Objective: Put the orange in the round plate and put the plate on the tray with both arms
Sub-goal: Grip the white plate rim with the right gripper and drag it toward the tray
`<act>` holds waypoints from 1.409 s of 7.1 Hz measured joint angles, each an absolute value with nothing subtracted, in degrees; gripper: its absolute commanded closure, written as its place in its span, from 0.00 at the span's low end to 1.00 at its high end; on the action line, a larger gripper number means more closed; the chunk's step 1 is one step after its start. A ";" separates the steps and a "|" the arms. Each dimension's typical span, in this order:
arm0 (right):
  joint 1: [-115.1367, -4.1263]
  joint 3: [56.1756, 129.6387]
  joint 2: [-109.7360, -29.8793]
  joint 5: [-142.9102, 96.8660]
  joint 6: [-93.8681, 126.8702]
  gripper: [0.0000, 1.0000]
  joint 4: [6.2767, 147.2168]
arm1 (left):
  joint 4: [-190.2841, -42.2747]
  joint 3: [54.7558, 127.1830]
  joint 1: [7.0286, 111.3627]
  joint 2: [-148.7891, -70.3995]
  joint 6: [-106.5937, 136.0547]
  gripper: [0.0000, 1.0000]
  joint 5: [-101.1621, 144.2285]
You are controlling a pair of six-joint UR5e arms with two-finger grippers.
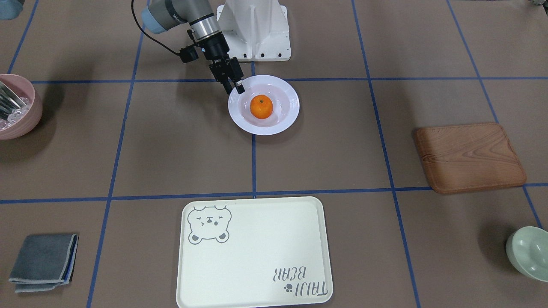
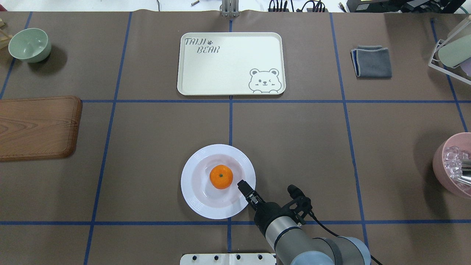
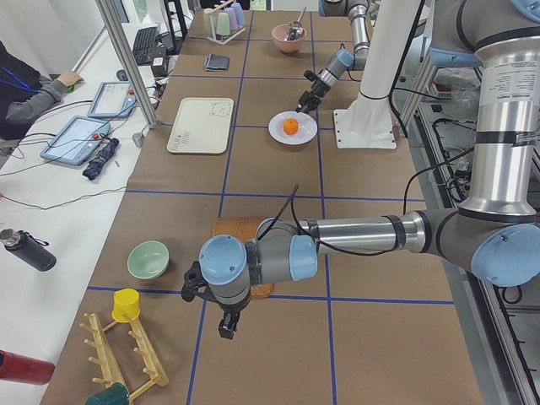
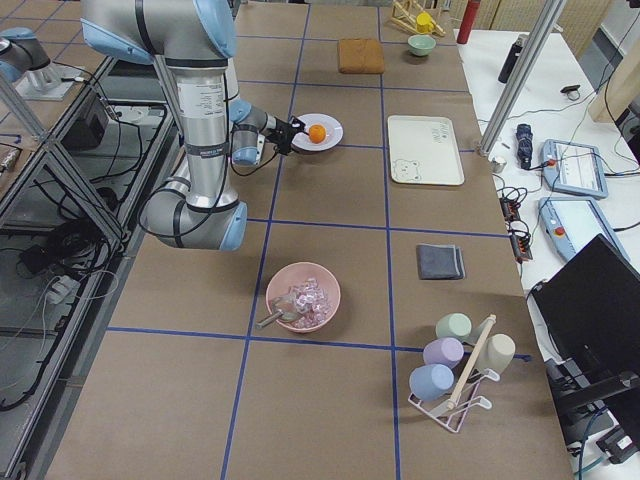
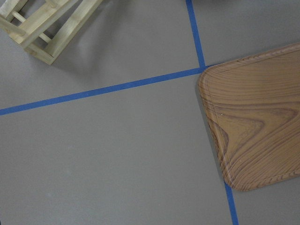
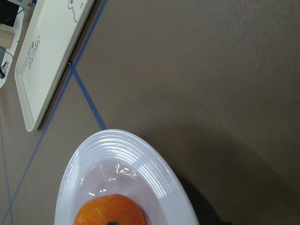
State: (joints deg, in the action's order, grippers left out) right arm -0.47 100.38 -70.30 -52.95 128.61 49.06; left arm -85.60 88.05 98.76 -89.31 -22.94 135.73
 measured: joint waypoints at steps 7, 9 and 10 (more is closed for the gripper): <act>-2.05 98.81 -68.56 -52.86 128.91 1.00 48.53 | -85.51 89.26 99.14 -88.24 -21.32 0.02 135.79; -3.57 100.37 -68.50 -52.75 128.85 1.00 48.52 | -85.51 93.43 99.06 -86.46 -13.47 0.02 135.79; -4.35 101.22 -68.22 -52.72 128.97 1.00 48.52 | -85.52 97.04 99.01 -84.80 -8.82 0.02 135.79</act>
